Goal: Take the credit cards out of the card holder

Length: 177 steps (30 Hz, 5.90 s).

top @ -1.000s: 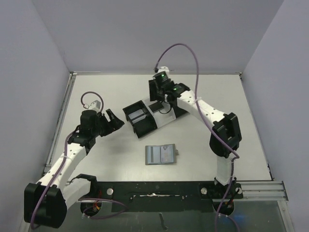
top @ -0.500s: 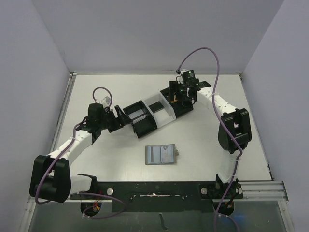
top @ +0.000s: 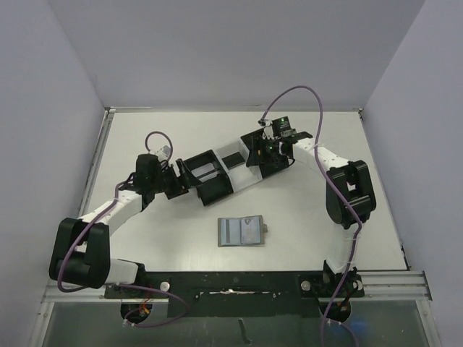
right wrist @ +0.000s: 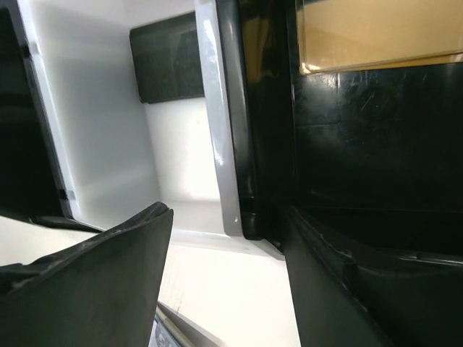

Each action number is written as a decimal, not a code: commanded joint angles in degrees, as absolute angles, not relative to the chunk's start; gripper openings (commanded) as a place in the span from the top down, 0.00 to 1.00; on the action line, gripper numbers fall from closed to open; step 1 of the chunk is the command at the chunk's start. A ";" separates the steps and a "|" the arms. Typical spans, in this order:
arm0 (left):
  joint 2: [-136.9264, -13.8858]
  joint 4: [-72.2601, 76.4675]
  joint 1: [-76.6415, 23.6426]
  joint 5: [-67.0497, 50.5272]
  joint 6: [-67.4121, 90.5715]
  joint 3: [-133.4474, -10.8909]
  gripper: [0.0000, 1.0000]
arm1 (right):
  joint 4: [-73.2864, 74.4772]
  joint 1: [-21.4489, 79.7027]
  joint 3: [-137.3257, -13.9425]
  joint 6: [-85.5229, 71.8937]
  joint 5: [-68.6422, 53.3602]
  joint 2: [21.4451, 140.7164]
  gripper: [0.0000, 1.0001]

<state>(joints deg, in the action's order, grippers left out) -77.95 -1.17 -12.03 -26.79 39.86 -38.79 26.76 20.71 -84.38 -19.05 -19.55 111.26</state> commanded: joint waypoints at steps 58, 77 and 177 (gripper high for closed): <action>-88.18 22.46 -45.66 -19.01 56.32 -37.22 0.64 | 10.62 41.94 -30.15 -54.29 -5.22 75.21 0.84; -91.90 20.60 -49.87 -10.03 59.38 -30.93 0.66 | 4.84 39.24 -24.46 -55.92 -8.46 76.14 0.82; -85.67 20.49 -44.65 -15.85 57.17 -27.26 1.00 | 12.02 40.20 -39.22 -52.37 -10.90 74.81 0.80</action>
<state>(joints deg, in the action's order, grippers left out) -87.24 23.09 -44.91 -16.53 59.72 -25.78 14.74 39.53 -36.56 -53.71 -8.29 75.09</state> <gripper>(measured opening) 0.009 0.203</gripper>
